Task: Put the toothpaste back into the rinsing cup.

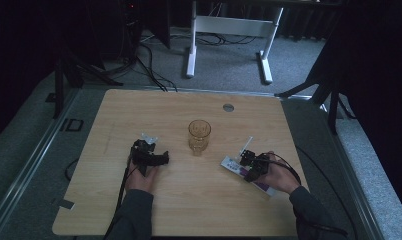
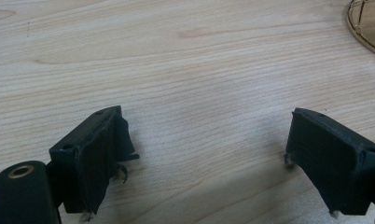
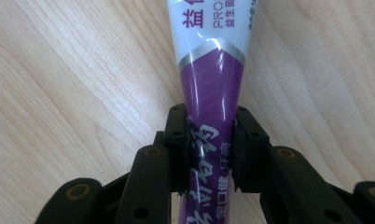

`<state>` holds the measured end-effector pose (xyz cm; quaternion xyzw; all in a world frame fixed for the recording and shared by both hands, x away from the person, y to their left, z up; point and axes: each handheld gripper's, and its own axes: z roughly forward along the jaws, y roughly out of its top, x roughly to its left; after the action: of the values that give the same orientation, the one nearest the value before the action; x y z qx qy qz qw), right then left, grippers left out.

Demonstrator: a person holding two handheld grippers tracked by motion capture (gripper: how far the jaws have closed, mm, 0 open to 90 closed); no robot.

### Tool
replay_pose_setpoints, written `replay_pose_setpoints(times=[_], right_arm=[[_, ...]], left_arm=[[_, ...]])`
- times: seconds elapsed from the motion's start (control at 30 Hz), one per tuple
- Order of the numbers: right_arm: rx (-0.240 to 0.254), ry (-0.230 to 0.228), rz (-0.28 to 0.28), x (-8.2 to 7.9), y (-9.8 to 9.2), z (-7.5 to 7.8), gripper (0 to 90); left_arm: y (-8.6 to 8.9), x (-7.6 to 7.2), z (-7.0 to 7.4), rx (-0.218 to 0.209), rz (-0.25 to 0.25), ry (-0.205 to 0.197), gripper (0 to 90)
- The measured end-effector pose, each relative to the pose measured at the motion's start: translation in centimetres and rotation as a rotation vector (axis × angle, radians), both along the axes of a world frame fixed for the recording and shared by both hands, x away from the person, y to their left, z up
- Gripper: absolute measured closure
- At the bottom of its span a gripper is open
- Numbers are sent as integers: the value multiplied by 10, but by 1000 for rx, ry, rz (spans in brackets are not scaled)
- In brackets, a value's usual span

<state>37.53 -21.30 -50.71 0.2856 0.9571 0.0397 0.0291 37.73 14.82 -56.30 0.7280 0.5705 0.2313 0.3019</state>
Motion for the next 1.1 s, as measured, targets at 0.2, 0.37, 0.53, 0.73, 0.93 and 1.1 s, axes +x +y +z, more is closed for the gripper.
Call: replay_pose_setpoints(times=[0.2, 0.37, 0.53, 0.73, 0.93, 1.1], right_arm=[[33, -31, -26, 3, -6, 10, 718], [78, -62, -74, 6, -15, 20, 719], [122, -97, -110, 10, -24, 31, 719], [168, -137, -133, 13, -28, 43, 720], [209, -176, -155, 16, -29, 54, 720], [253, -209, -173, 19, -30, 60, 720]], left_arm=[[0, 0, 0, 0, 0, 0, 116], [0, 0, 0, 0, 0, 0, 116], [0, 0, 0, 0, 0, 0, 116], [0, 0, 0, 0, 0, 0, 116], [0, 0, 0, -1, 1, 0, 116], [0, 0, 0, -1, 1, -1, 116]])
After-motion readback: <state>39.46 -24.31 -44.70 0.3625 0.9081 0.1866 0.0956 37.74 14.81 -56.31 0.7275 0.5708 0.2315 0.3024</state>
